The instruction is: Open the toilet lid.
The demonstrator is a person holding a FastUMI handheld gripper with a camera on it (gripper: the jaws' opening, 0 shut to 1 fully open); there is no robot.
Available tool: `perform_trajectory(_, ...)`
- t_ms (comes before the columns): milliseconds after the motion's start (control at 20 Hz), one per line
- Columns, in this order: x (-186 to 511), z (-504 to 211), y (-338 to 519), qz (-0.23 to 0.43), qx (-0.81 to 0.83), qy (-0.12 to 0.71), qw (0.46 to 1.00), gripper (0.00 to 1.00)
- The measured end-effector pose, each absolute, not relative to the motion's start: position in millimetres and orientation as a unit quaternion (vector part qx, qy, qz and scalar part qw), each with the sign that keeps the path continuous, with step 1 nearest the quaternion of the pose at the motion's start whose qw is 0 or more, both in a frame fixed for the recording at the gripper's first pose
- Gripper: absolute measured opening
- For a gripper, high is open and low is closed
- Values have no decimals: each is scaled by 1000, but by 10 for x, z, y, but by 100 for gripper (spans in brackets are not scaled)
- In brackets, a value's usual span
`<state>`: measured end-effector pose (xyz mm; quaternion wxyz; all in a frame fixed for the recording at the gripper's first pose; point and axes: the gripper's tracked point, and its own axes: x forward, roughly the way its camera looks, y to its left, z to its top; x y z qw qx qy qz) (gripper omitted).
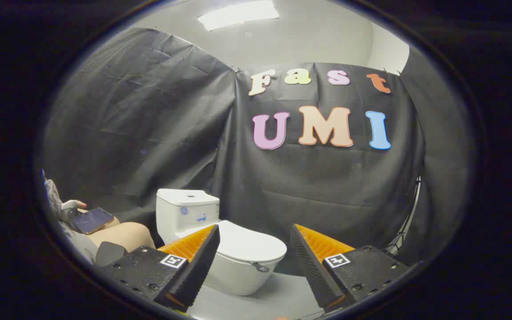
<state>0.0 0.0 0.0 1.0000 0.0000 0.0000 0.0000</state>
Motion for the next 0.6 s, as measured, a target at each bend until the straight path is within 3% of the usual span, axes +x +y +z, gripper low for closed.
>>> perform_trajectory(600, -33, -75, 43, 2, 1, 13, 1000, 97)
